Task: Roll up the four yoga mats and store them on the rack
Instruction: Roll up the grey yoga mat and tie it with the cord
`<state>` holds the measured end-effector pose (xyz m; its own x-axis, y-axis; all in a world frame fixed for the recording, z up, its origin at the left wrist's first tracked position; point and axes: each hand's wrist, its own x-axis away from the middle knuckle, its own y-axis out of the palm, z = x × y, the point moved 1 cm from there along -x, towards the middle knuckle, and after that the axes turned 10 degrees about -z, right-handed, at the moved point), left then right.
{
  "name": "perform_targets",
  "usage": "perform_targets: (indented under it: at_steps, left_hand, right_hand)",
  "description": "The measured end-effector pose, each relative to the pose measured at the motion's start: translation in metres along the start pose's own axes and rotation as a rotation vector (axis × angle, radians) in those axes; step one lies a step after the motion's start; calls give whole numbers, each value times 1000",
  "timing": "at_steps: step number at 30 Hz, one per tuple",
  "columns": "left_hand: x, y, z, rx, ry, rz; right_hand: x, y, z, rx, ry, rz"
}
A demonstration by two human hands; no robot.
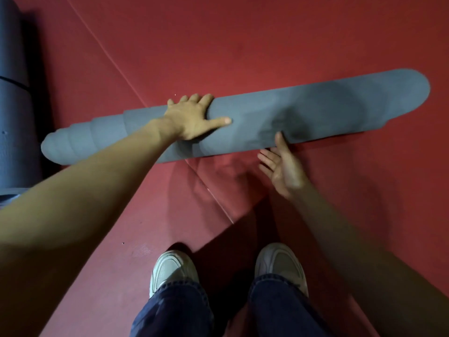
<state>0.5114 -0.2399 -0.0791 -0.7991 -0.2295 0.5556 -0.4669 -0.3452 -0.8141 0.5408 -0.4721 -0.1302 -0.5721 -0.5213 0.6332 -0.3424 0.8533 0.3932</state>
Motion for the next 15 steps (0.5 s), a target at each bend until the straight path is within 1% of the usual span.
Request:
perform_targets:
  at_steps: [3, 6, 7, 9, 11, 15]
  left_hand:
    - [0, -7, 14, -65, -34, -79]
    - [-1, -10, 20, -138, 20, -106]
    - [-1, -9, 21, -132, 48, -103]
    - [2, -5, 22, -15, 73, -87]
    - [5, -2, 25, 89, 77, -82]
    - [8, -1, 36, 71, 91, -104]
  right_hand:
    - [-8, 10, -10, -93, 27, -64]
    - [-14, 14, -8, -176, 26, -99]
    - [-16, 13, -7, -219, 14, -117]
    - [-16, 13, -5, -320, -21, -140]
    - [-14, 14, 0, -382, -35, -102]
    - [-6, 11, 11, -420, -29, -46]
